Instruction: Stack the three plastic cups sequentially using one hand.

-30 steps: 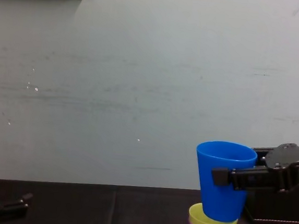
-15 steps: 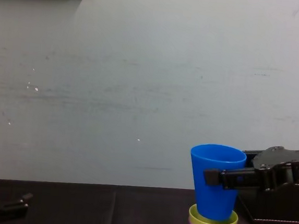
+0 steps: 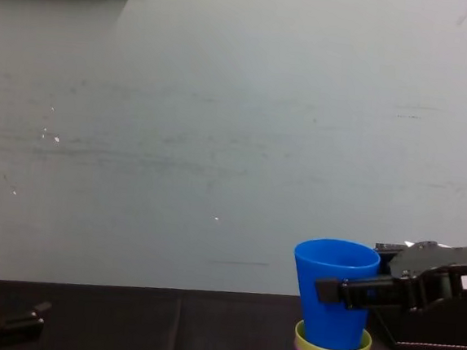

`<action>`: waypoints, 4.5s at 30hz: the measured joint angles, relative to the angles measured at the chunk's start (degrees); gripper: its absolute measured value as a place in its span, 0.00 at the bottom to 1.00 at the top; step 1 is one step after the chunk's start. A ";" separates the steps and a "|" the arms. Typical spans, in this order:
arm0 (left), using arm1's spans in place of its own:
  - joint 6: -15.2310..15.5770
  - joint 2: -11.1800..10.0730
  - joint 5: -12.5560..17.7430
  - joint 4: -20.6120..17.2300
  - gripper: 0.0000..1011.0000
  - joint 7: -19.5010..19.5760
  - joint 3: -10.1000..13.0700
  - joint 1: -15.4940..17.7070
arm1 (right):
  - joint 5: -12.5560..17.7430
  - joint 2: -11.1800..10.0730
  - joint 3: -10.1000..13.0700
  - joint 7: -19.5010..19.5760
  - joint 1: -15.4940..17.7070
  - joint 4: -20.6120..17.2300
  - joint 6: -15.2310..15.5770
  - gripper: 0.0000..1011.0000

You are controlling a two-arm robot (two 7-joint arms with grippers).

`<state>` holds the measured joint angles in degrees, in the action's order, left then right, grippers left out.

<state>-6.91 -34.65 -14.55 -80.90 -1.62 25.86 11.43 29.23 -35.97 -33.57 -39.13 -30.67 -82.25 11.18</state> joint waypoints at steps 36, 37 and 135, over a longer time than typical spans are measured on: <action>0.00 0.00 0.00 0.00 1.00 0.00 0.00 0.00 | -0.74 0.62 -0.75 -0.49 -0.30 1.64 -0.13 0.72; 0.00 0.00 0.00 0.00 1.00 0.00 0.00 0.00 | -0.74 0.62 -0.75 -0.49 -0.30 1.63 -0.13 0.72; 0.00 0.00 0.00 0.00 1.00 0.00 0.00 0.00 | 0.73 -2.35 8.47 7.47 5.97 3.01 0.01 0.99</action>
